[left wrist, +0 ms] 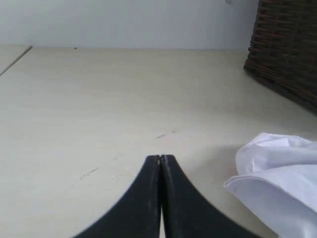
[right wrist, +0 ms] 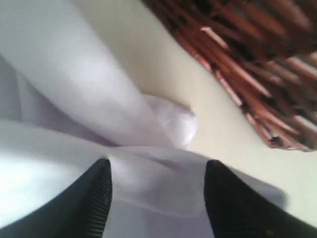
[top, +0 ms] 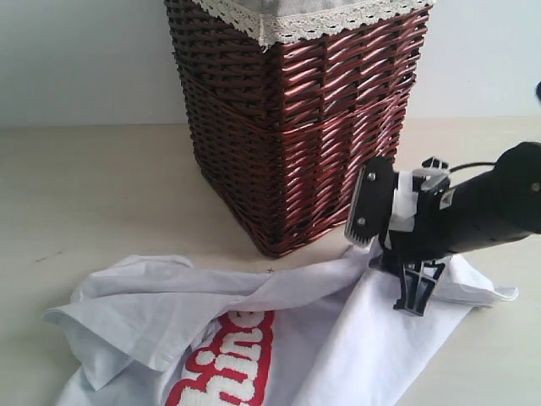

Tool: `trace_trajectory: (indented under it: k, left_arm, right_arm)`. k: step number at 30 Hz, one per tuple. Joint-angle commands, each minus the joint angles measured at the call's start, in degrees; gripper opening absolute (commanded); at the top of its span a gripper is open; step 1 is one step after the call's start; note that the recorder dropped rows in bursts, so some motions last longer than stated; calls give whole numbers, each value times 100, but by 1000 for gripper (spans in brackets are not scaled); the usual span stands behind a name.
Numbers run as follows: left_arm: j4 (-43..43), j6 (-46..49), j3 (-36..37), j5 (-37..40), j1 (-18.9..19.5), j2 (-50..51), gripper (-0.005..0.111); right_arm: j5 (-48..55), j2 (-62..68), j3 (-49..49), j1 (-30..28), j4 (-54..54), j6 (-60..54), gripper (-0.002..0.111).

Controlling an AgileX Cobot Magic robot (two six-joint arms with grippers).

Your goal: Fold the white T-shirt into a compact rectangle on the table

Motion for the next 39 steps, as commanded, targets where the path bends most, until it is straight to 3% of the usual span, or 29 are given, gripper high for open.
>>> trace_trajectory:
  k: [1,4,5,6,12,18,20,23,26,33,39]
  left_arm:
    - [8,16,-20,-39,-2,-35,0]
    - [8,16,-20,-39,-2,-35,0]
    - [8,16,-20,-39,-2,-35,0]
    - [8,16,-20,-39,-2,-35,0]
    - [8,16,-20,-39,-2,-35,0]
    - [8,16,-20,-39,-2,-35,0]
    - [8,16,-20,-39,-2,-35,0]
    - [8,16,-20,-39,-2,-35,0]
    - [8,16,-20,-39,-2,-35,0]
    - [8,16,-20,-39,-2,-35,0]
    - [8,16,-20,-39,-2,-35,0]
  right_arm:
    - [686,-1408,0,-20,280,3,54]
    - [3102,-1936,10,-20,311,-1313,54]
    - [4542,-1802,10,-20,326,-2315,54]
    - [4972,-1566,62,-20,463,-2789,54]
    - [2749,0,242,-20,784,-3706,54]
    - [2278,477,242,-20,577,-3720,53]
    - [2121,505,242,-20,520,-3720,47]
    - [1933,505,242,-20,520,-3710,23]
    - [1873,505,242,-20,520,-3571,0]
    - [2176,305,229,-20,520,-3248,0]
    - [3601,-456,206,-20,505,-3451,0]
